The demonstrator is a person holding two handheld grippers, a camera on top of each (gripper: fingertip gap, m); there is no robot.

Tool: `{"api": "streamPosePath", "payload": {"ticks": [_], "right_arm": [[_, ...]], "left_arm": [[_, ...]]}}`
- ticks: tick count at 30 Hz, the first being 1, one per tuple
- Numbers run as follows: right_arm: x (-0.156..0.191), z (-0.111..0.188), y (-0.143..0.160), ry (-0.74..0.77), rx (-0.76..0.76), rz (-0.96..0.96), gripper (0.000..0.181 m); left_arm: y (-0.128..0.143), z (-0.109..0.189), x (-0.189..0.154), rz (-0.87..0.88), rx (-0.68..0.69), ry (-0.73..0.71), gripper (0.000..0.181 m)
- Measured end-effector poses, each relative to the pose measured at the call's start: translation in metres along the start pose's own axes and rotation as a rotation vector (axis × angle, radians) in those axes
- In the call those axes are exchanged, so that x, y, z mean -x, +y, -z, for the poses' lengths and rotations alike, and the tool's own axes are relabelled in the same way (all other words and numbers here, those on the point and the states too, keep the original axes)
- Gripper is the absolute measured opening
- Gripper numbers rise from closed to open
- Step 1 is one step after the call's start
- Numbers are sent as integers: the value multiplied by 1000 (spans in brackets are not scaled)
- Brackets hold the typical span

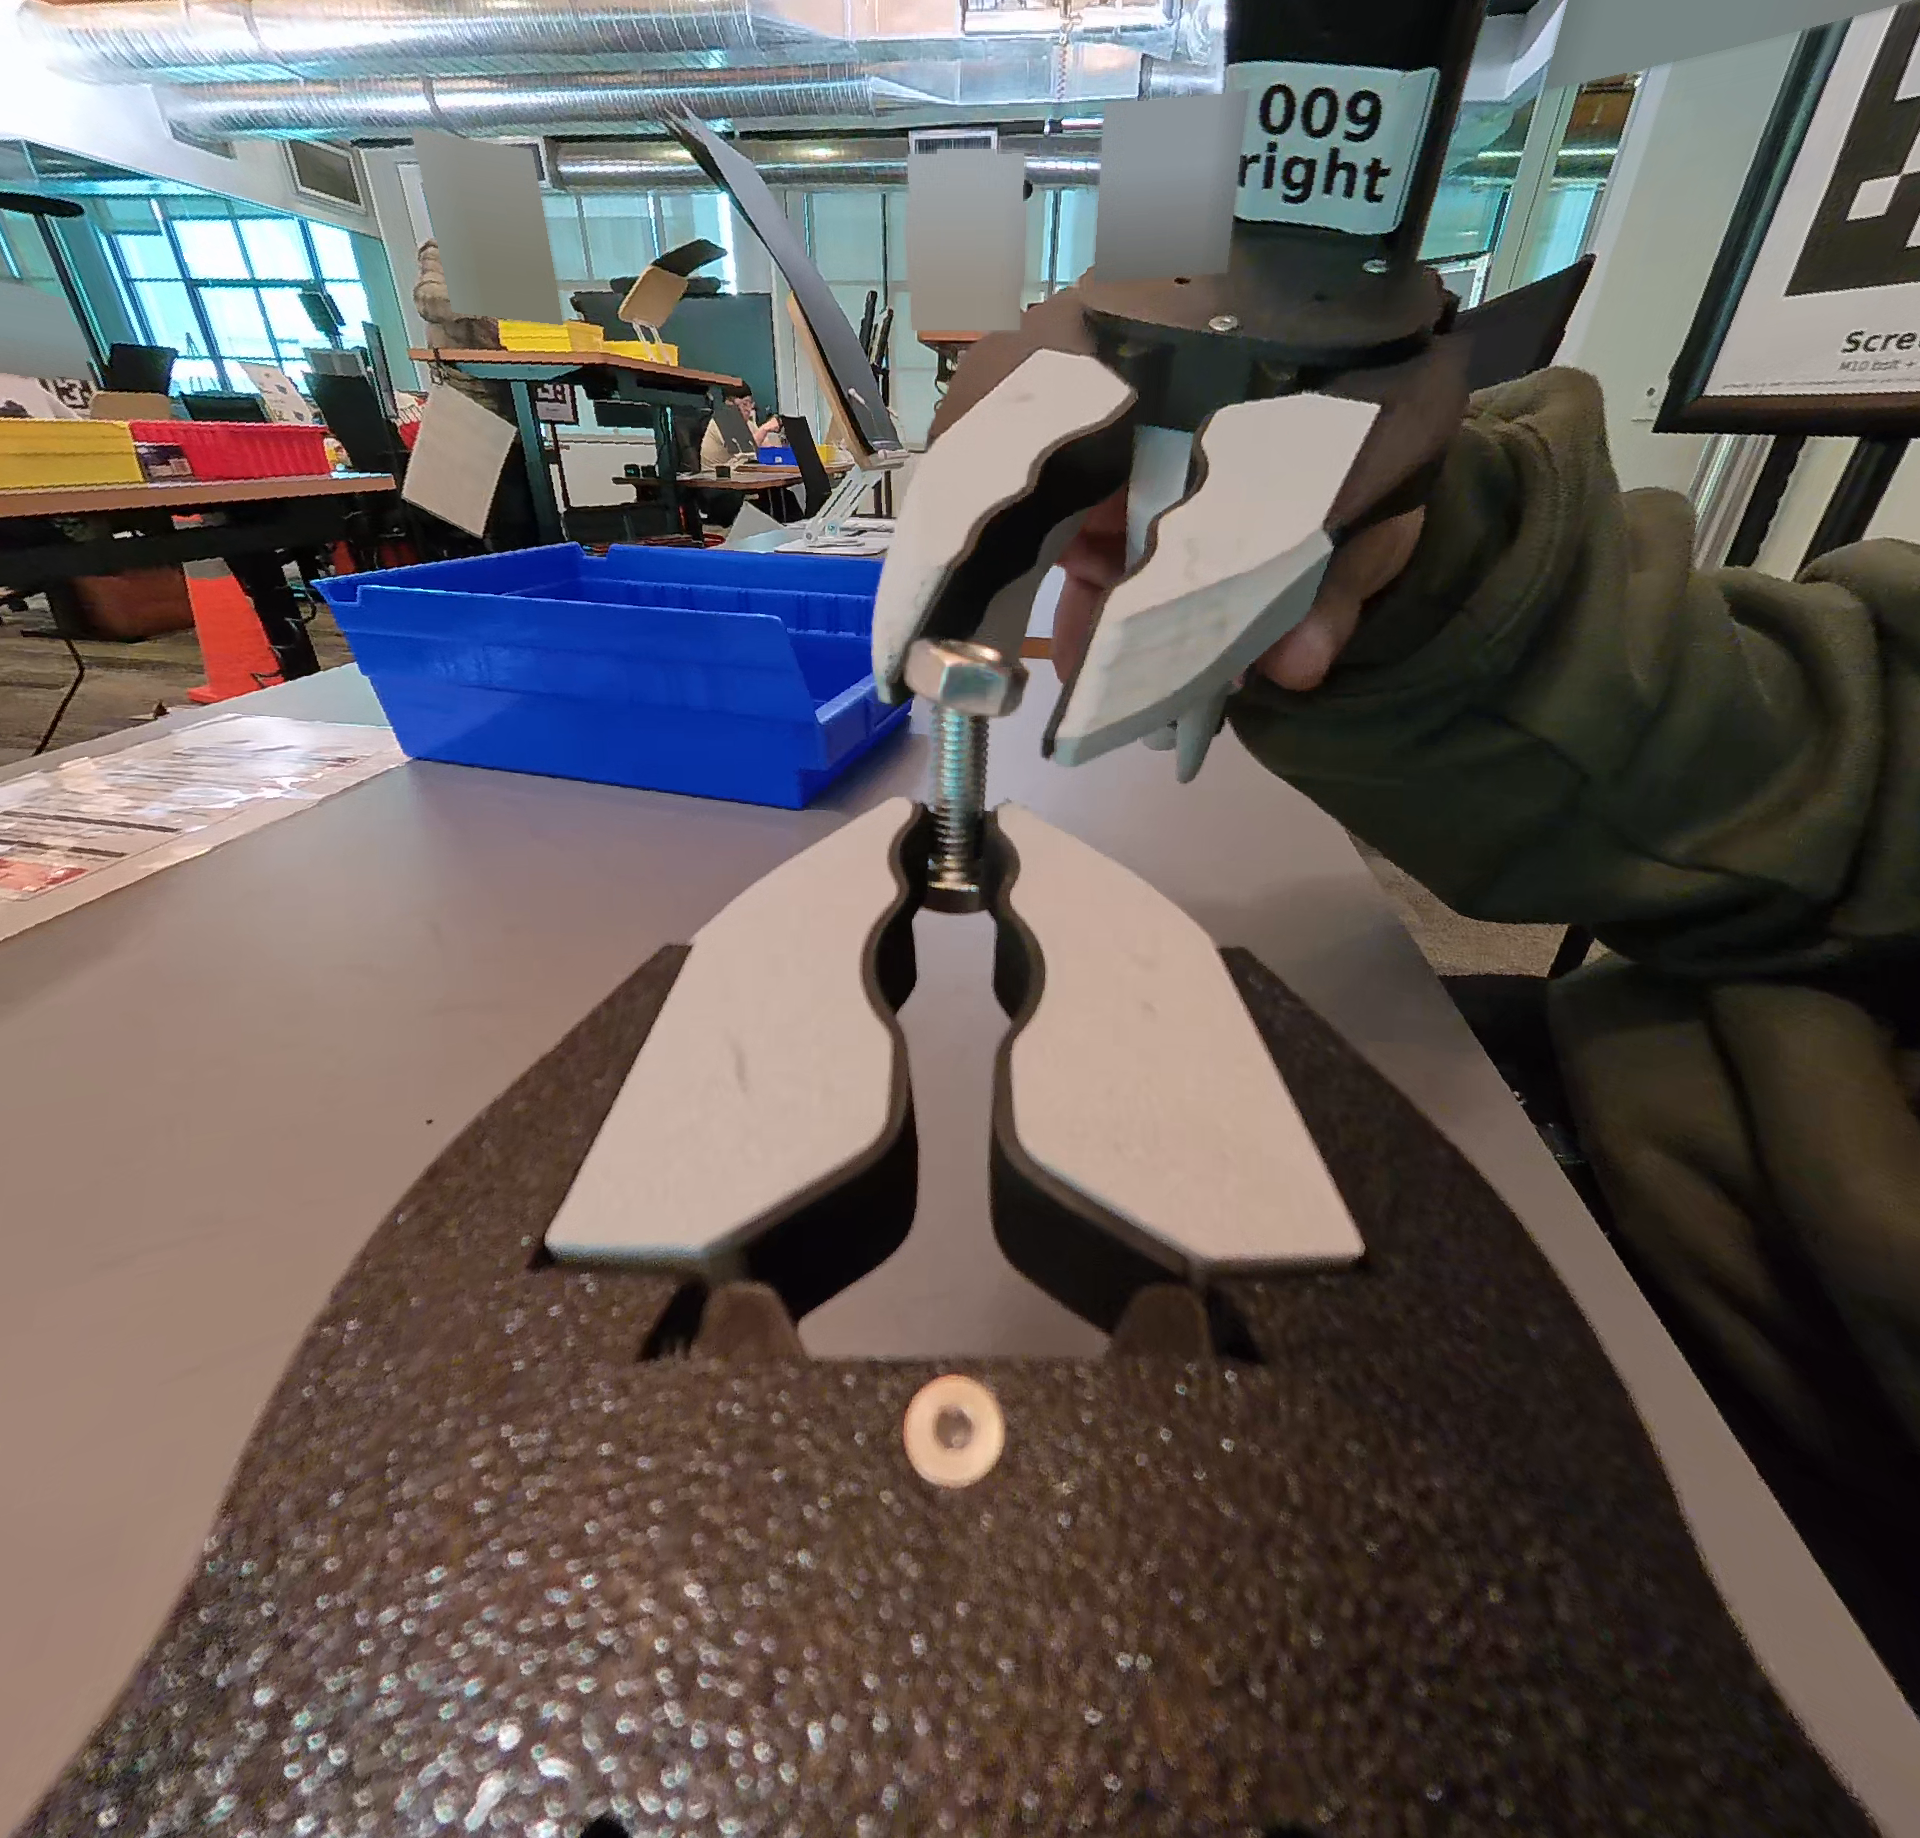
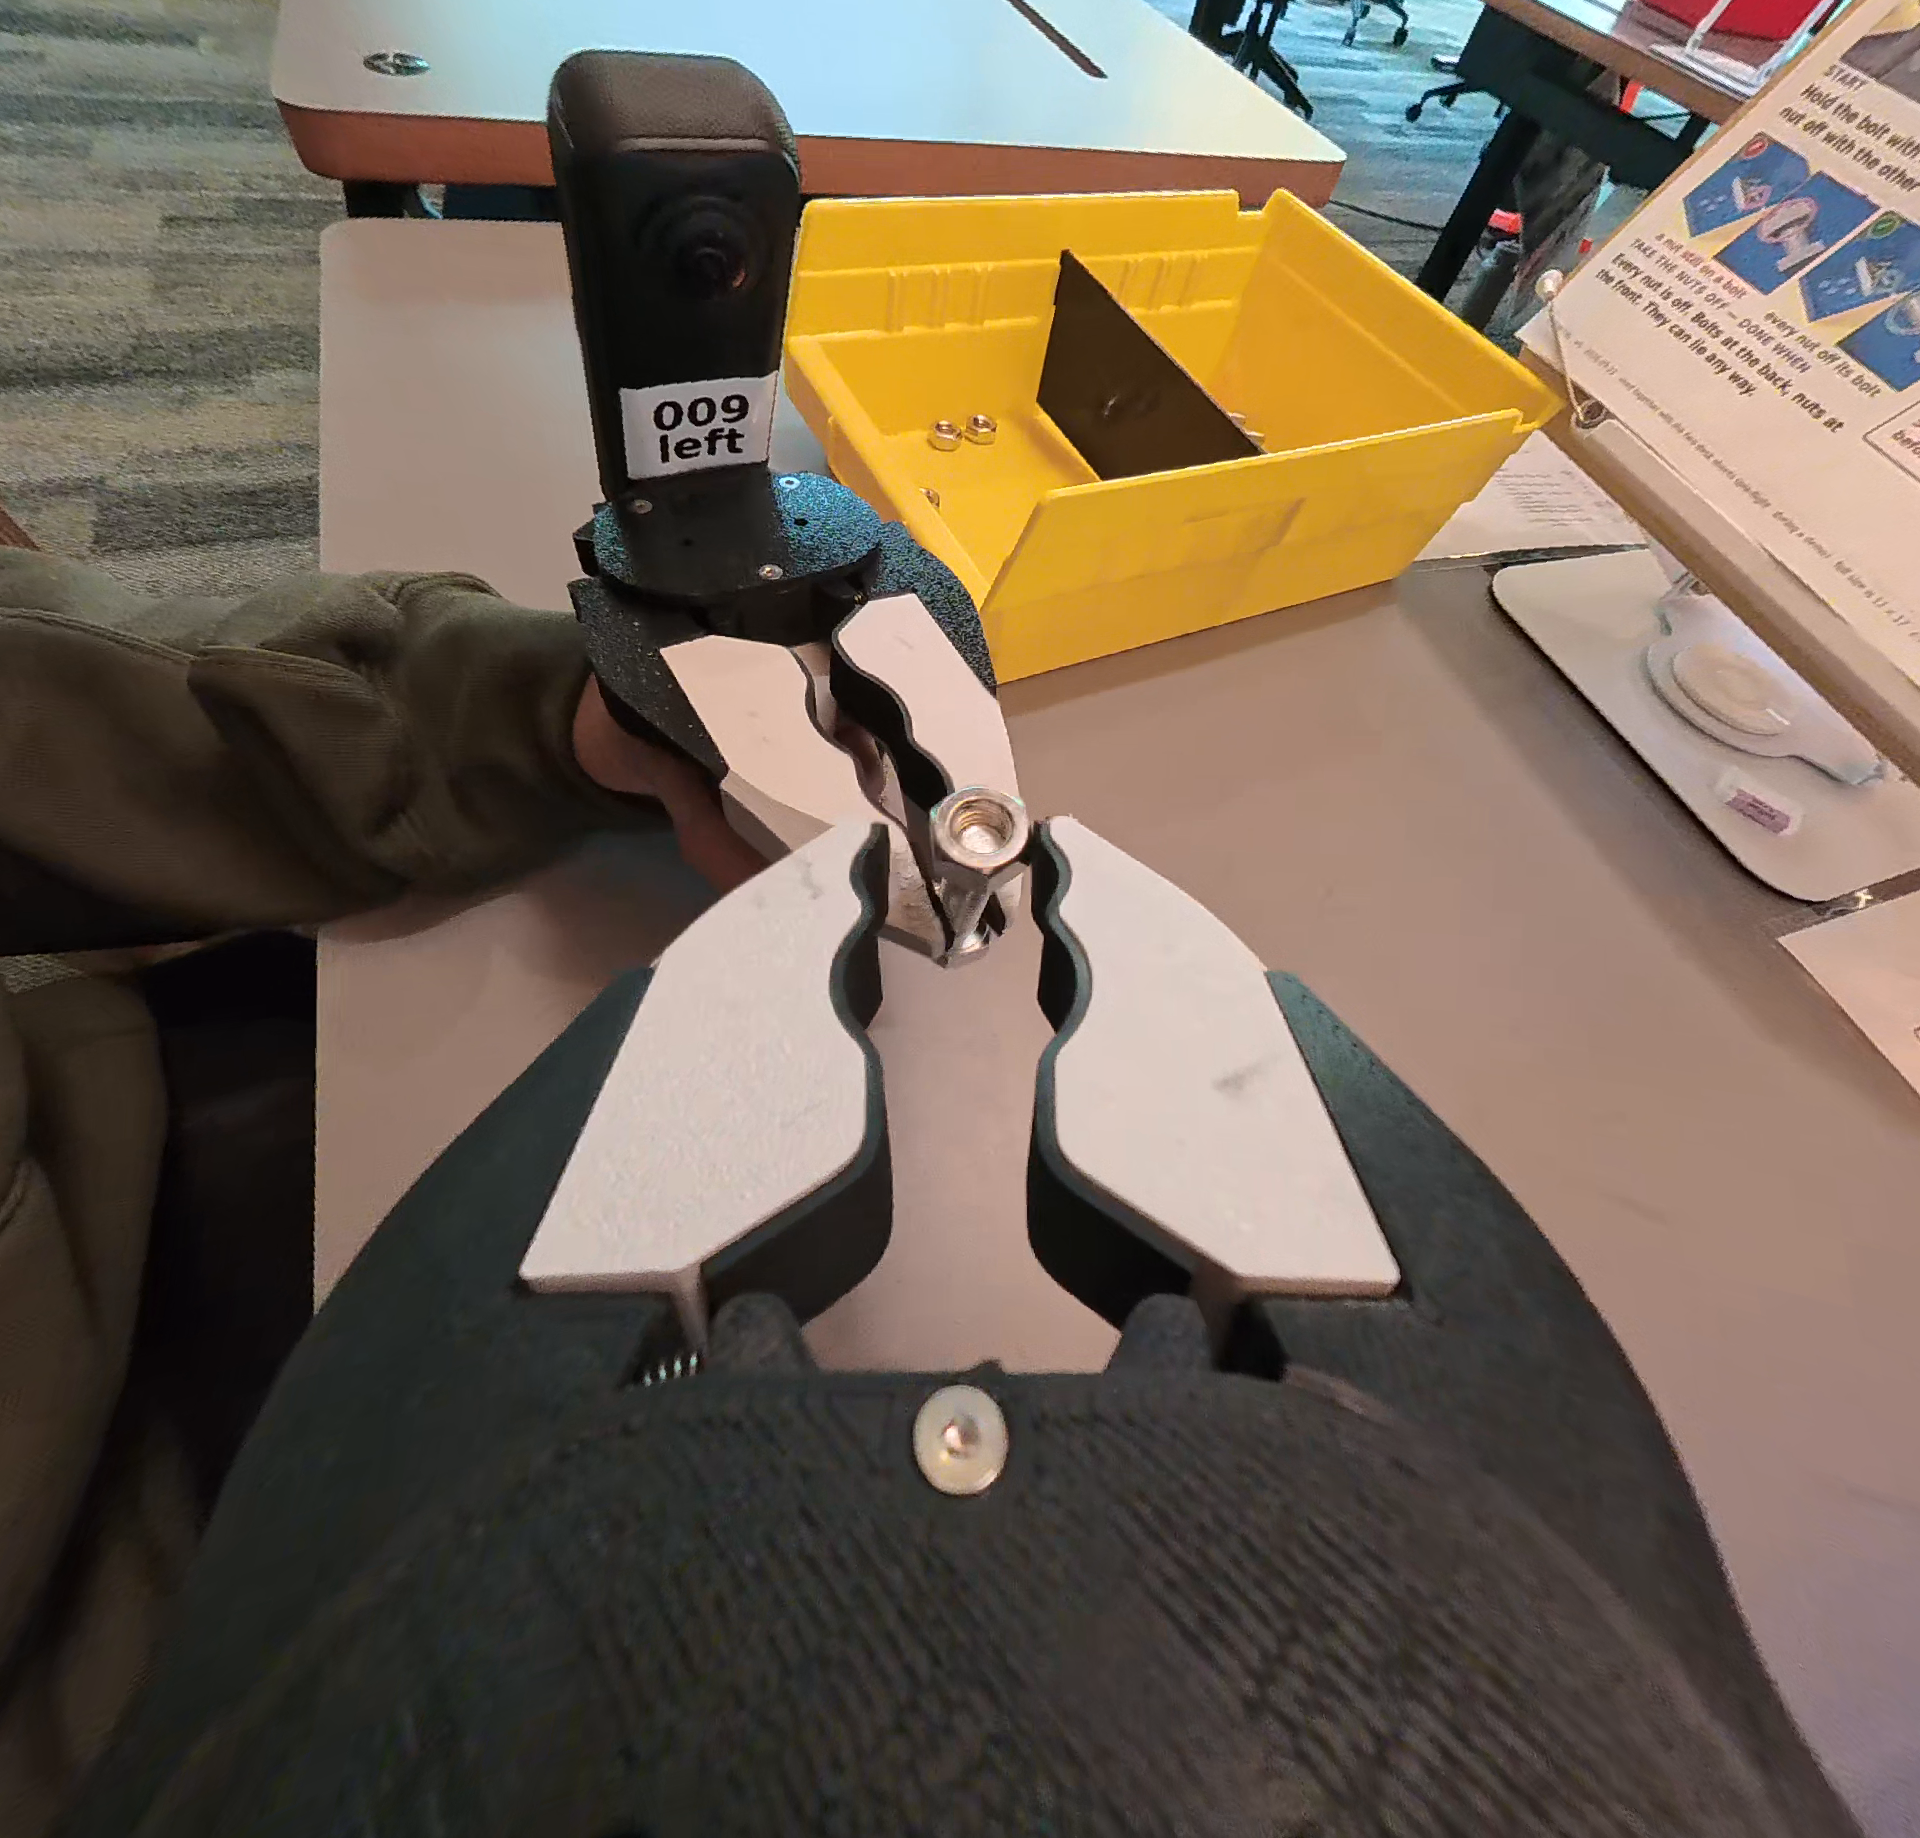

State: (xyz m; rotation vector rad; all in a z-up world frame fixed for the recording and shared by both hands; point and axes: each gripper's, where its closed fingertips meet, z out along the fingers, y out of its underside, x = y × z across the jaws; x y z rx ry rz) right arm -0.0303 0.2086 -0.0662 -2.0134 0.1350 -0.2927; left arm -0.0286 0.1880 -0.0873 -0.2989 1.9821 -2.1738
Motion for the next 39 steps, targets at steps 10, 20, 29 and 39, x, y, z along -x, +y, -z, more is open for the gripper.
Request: {"api": "streamPosePath", "payload": {"ticks": [10, 20, 29, 39], "right_arm": [[-8, 2, 14, 49, 13, -13, 17], [-13, 38, 156, 228, 371, -220, 24], [-2, 19, 142, 80, 400, -134, 27], [4, 14, 149, 88, 461, -41, 34]], "left_arm": [[5, -1, 0, -15, 46, -13, 9], [5, 0, 3, -21, 47, -25, 9], [6, 3, 4, -21, 56, -31, 9], [5, 2, 2, -18, 46, -18, 9]]}}
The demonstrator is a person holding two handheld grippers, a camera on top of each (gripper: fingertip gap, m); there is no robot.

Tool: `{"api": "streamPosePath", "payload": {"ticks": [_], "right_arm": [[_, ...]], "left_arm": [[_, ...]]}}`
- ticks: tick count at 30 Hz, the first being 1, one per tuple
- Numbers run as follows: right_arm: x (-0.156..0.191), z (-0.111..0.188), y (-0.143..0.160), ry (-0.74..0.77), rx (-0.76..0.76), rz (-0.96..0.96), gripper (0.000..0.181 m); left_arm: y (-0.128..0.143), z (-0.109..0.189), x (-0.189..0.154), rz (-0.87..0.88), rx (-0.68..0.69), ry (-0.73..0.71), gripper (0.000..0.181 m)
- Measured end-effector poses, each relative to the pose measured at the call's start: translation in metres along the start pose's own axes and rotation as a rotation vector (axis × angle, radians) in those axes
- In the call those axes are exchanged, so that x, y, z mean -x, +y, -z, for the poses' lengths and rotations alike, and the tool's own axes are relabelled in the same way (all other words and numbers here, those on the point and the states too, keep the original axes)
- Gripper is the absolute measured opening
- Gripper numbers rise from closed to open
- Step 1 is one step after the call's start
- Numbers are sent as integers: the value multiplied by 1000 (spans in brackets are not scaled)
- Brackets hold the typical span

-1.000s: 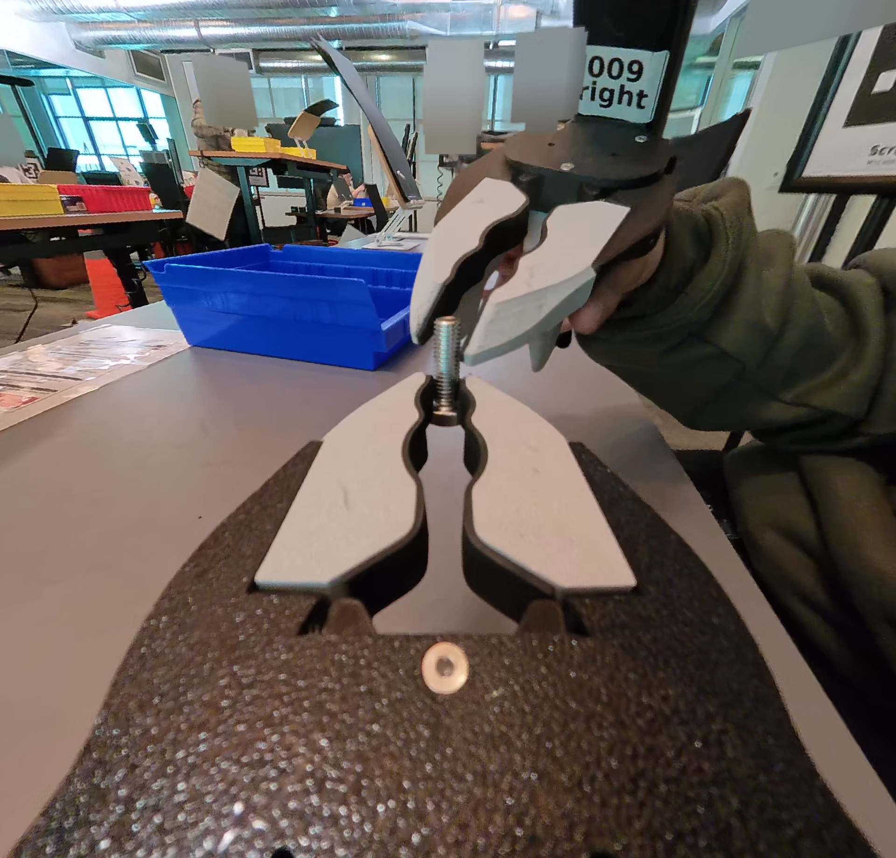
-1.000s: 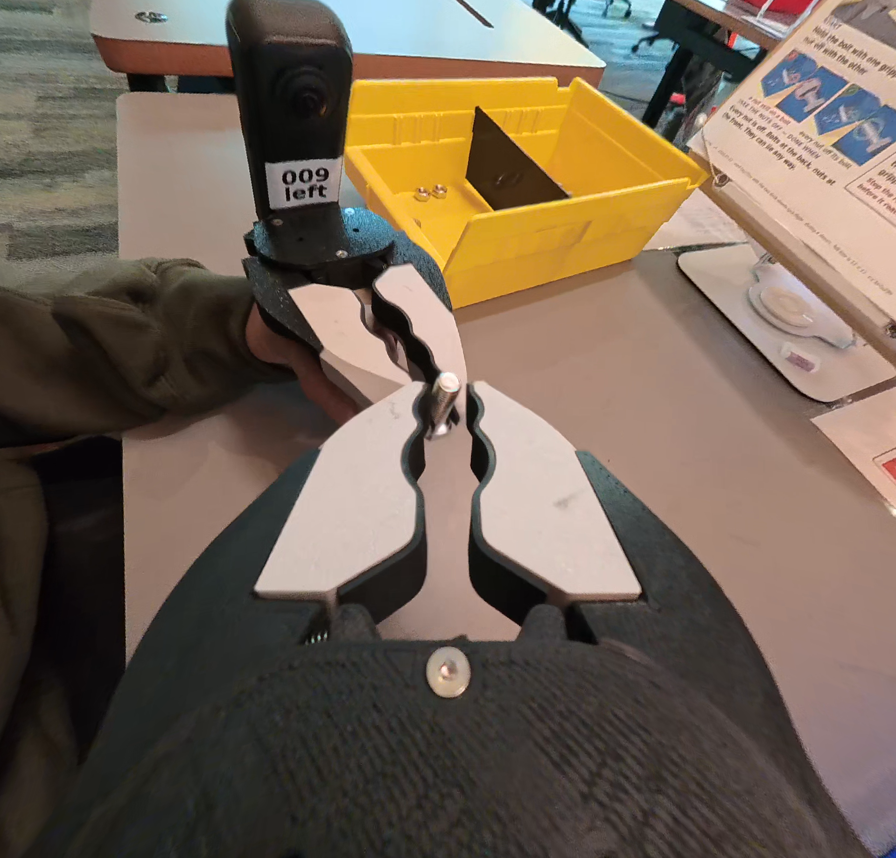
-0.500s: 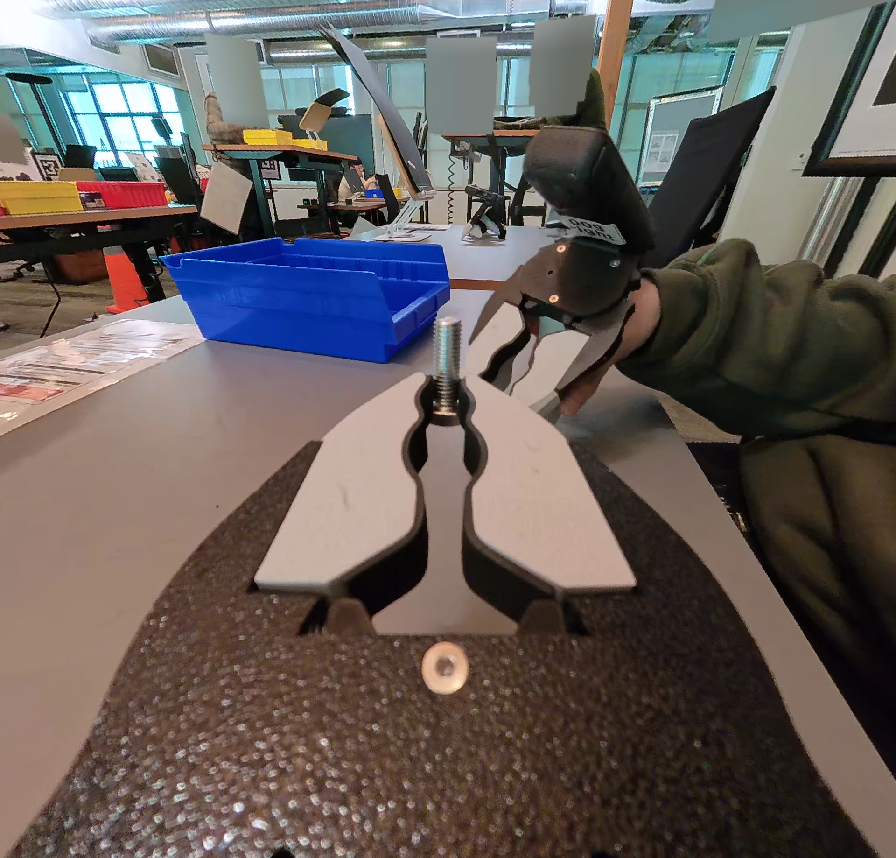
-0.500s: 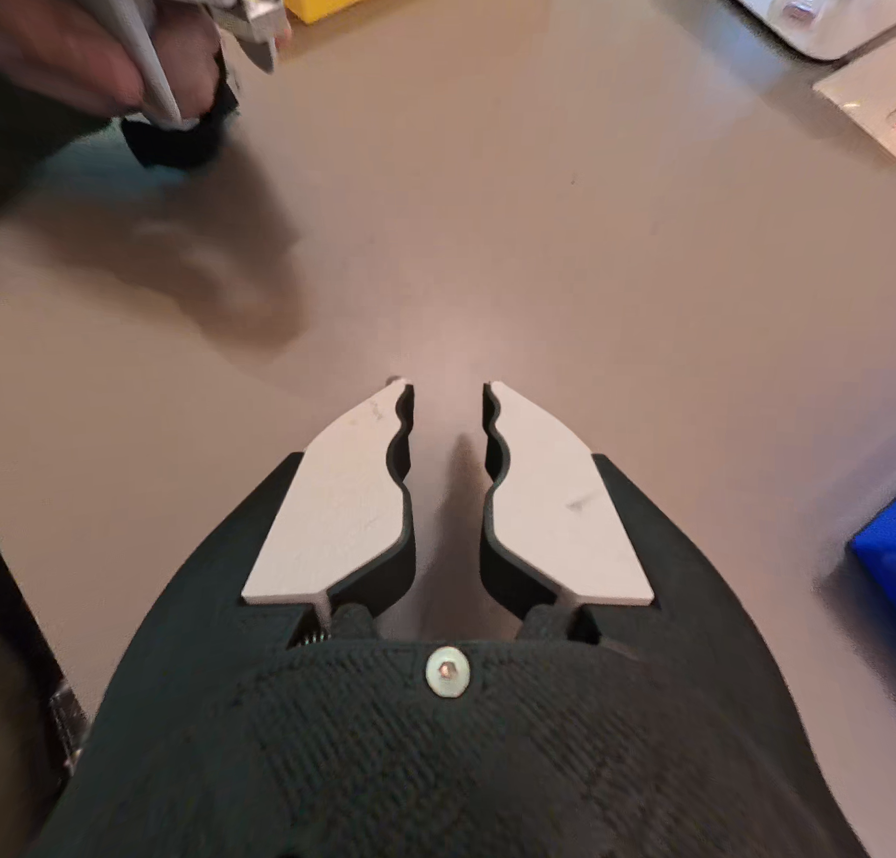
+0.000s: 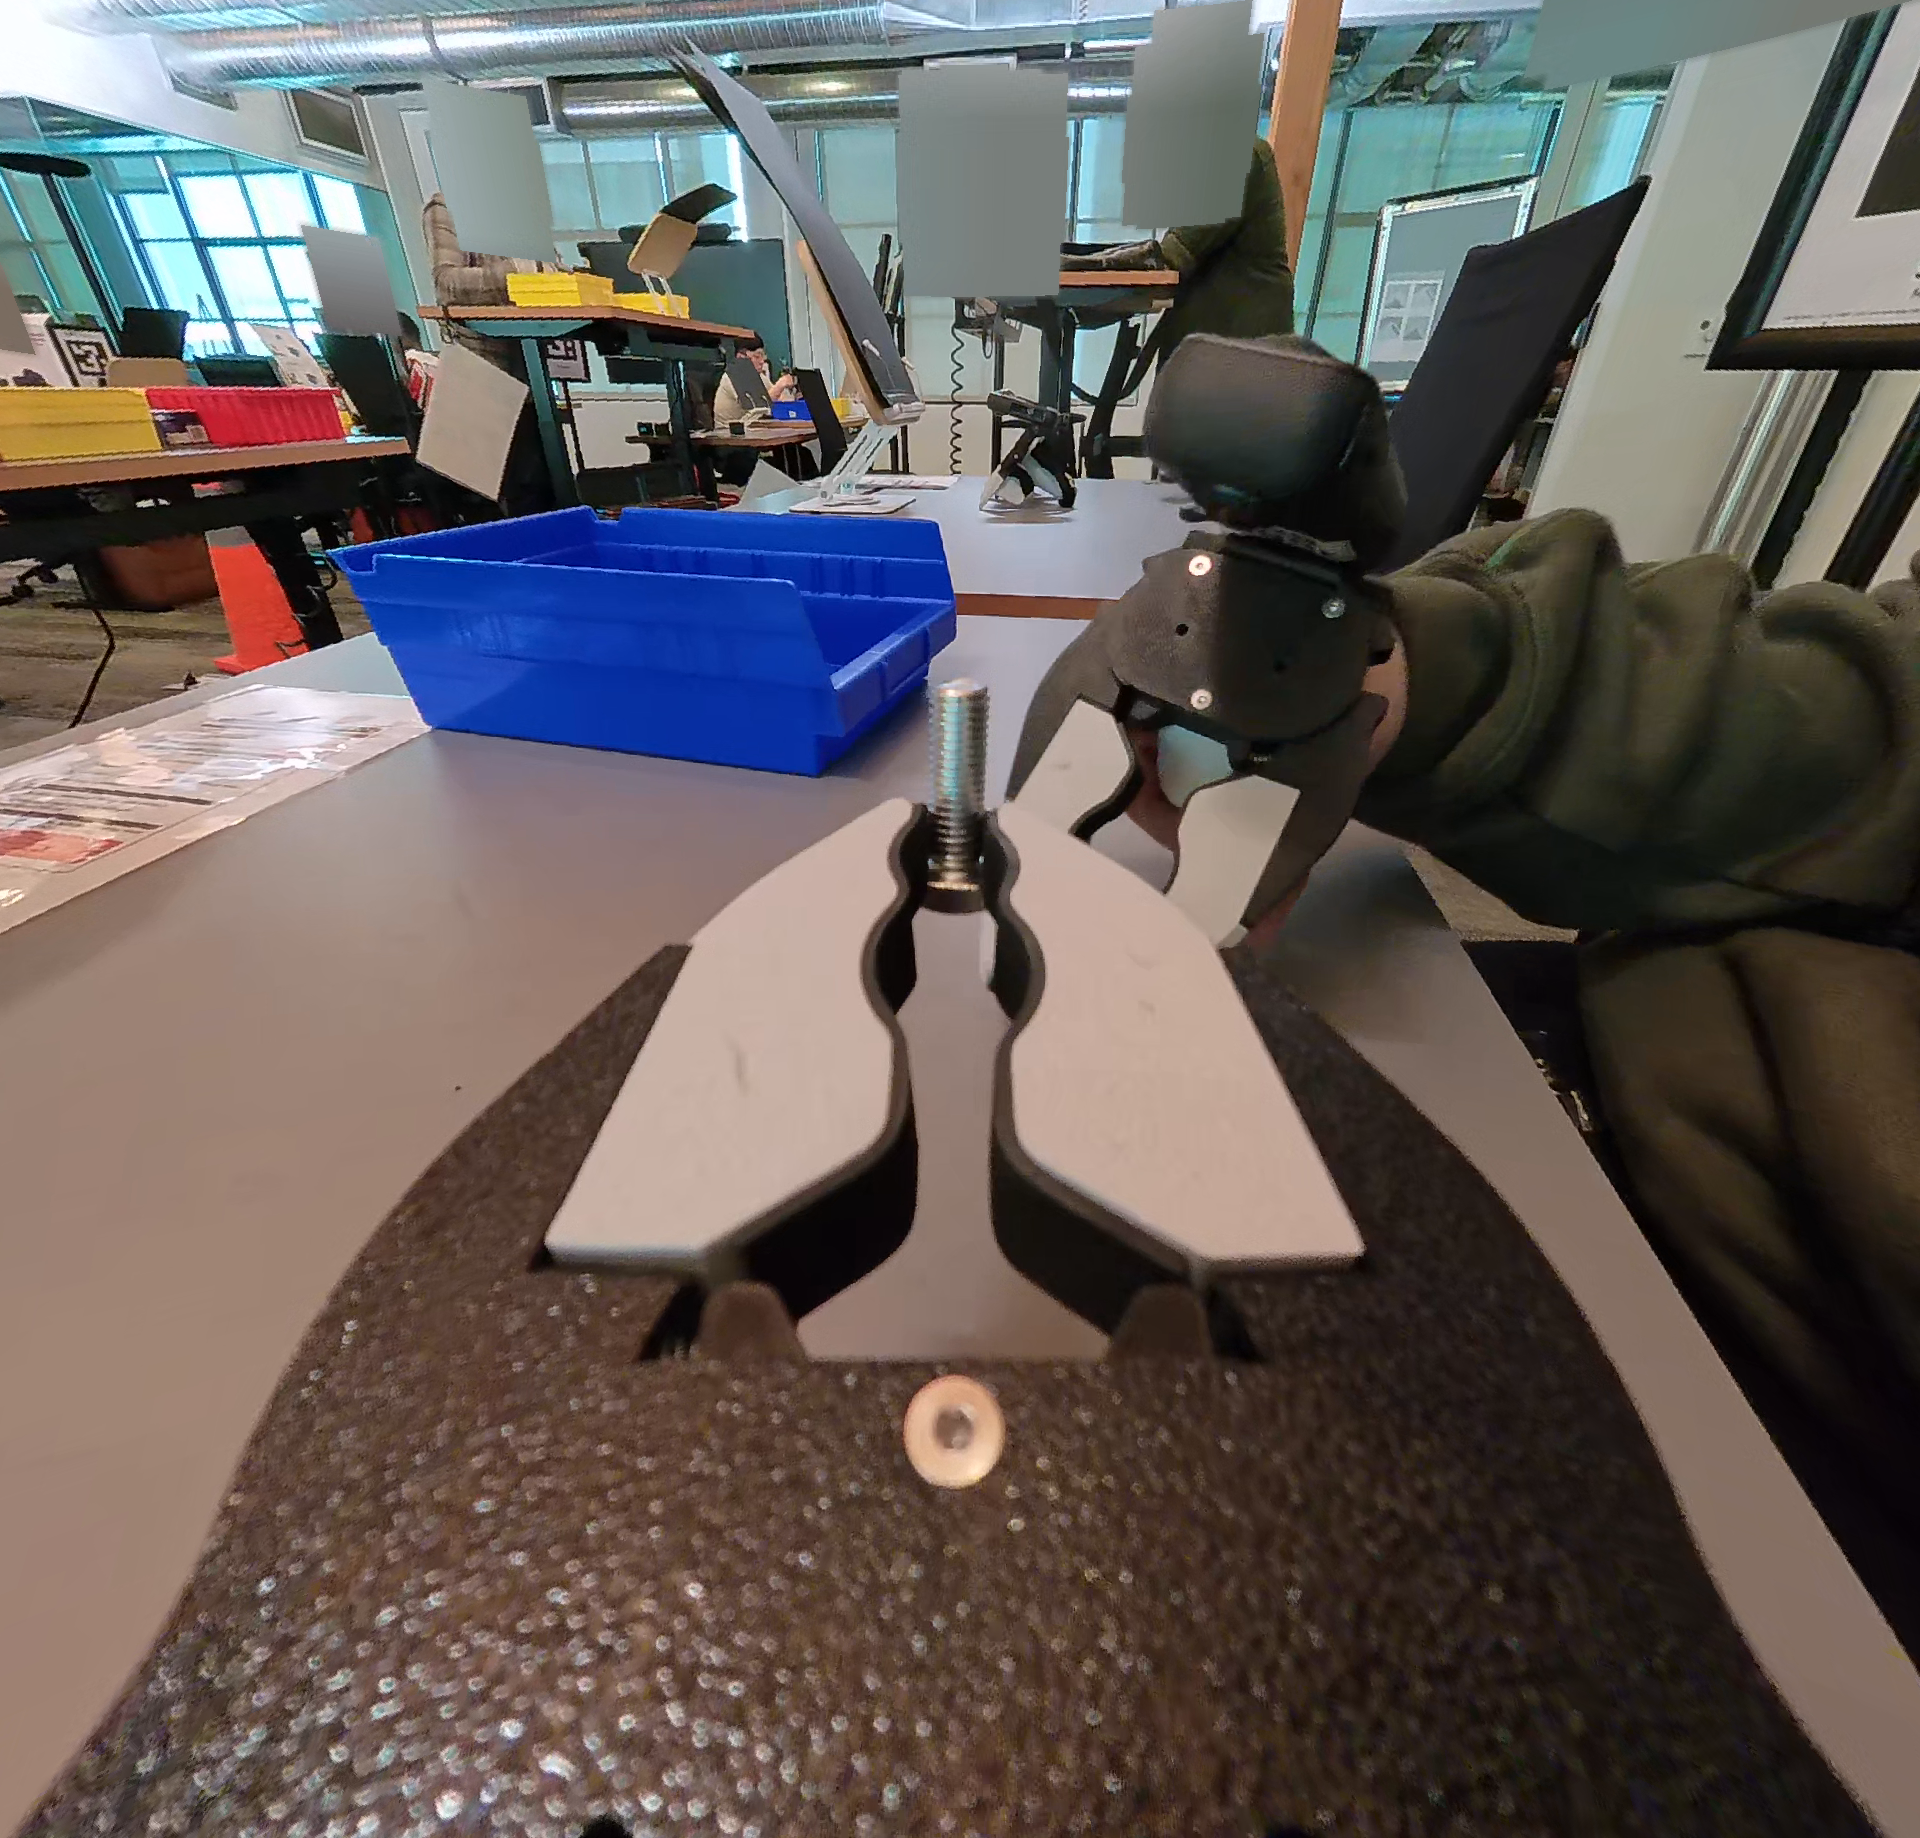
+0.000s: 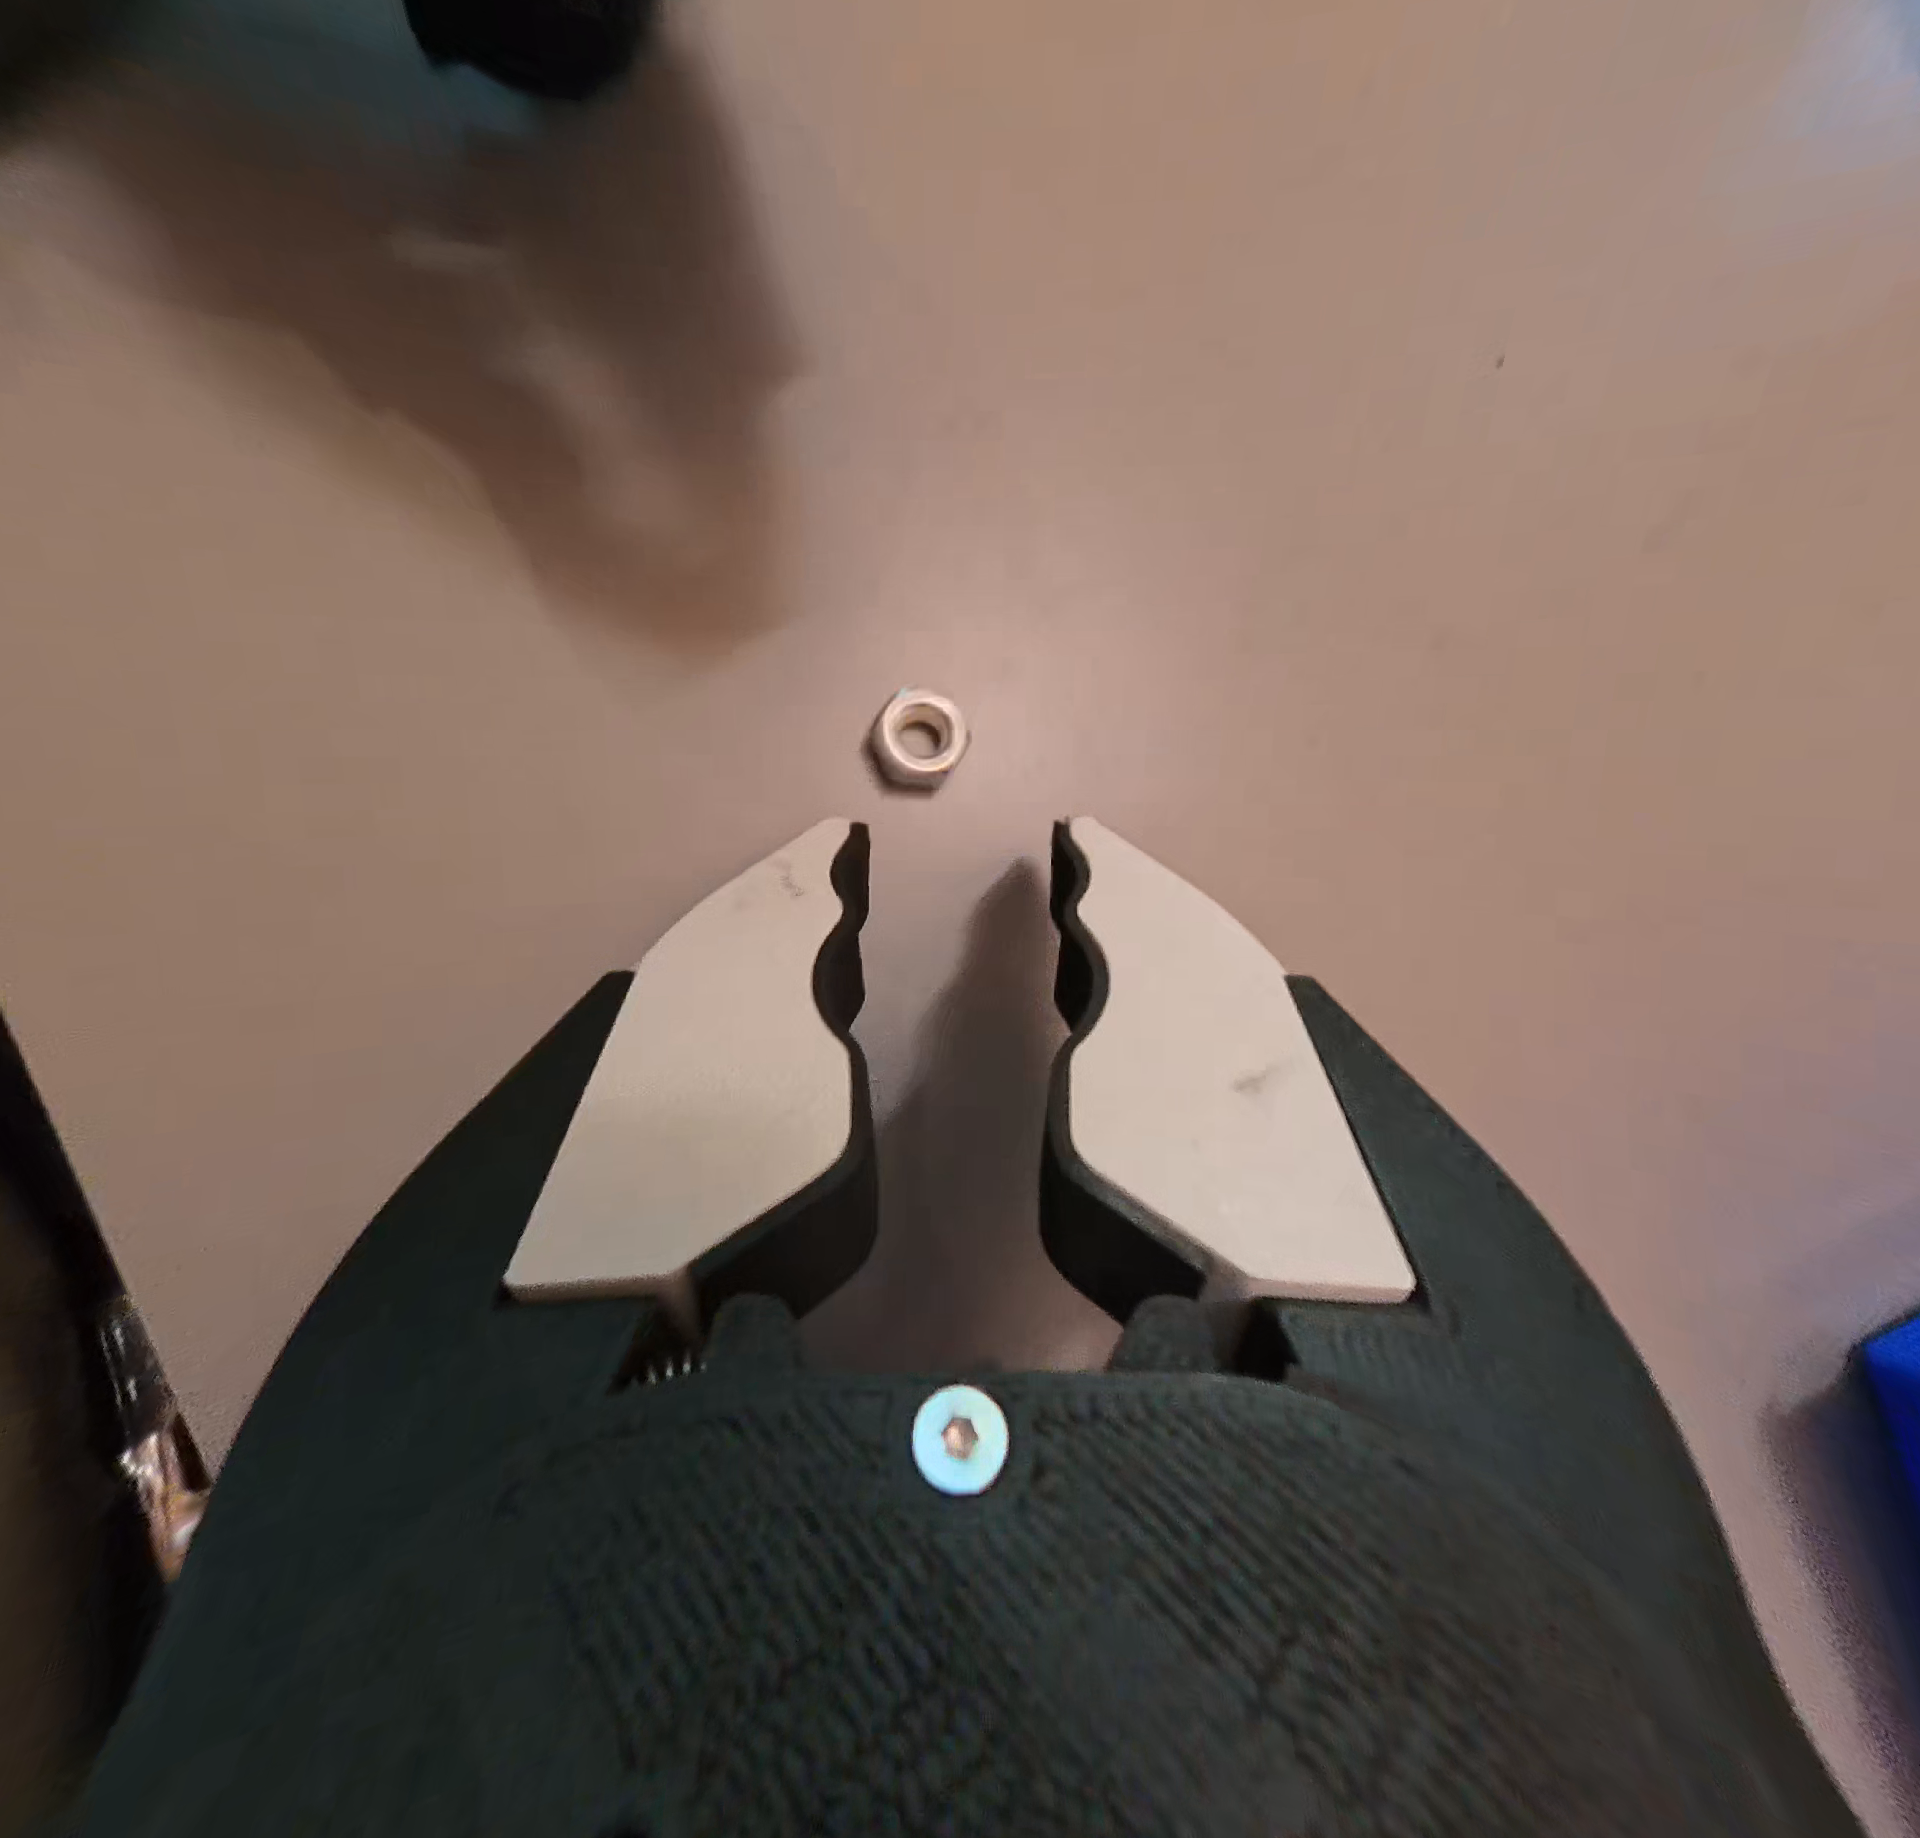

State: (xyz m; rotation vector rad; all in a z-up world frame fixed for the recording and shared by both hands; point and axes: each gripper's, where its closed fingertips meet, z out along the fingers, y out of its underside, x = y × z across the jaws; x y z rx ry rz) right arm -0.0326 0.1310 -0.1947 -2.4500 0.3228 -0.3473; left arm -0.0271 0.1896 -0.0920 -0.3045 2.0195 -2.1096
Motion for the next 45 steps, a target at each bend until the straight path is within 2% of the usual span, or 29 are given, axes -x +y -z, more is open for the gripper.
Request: {"api": "streamPosePath", "payload": {"ticks": [2, 4, 7, 17, 20, 26, 27, 29, 30, 31, 33, 36, 38, 40, 42, 45], "right_arm": [[1, -4, -10, -5, -44, 6, 34], [10, -11, -11, -68, -25, 14, 32], [22, -18, -14, -127, -25, 40, 17], [20, -21, -20, -78, -18, 96, 17], [22, -20, -24, -96, -44, 87, 31], [22, -23, -22, -117, -9, 84, 18], [21, -23, -22, -106, -4, 91, 20], [17, -22, -22, -75, -1, 97, 37], [18, -21, -20, -82, 12, 88, 37], [18, -20, -19, -87, 17, 80, 35], [22, -21, -18, -119, 11, 80, 18], [25, -22, -20, -131, -7, 88, 17], [19, -21, -20, -86, -5, 105, 17], [4, -13, -25, -7, -23, 111, 17], [-12, 8, -43, 43, -97, 85, 17], [-8, 52, -87, -59, -283, 88, 17]], "left_arm": [[-1, 1, 0, 3, -6, 0, 9], [-1, 2, 1, 5, -9, -1, 9], [-2, 2, 1, 6, -10, 1, 9], [-2, 2, 1, 7, -14, 3, 9], [-3, 3, 1, 10, -21, 2, 9], [-3, 2, 0, 10, -16, 11, 9], [-3, 2, 0, 10, -16, 11, 9], [-3, 3, 0, 12, -17, 10, 9], [-3, 3, 0, 14, -18, 11, 9], [-3, 3, 0, 15, -19, 11, 9], [-3, 3, 0, 15, -19, 13, 9], [-1, 2, -1, 13, -10, 18, 9], [-1, 2, -1, 13, -9, 21, 9], [-2, 2, -2, 13, -12, 24, 9], [-2, 2, -2, 14, -17, 27, 9], [-5, 1, -5, 17, -36, 41, 9]]}}
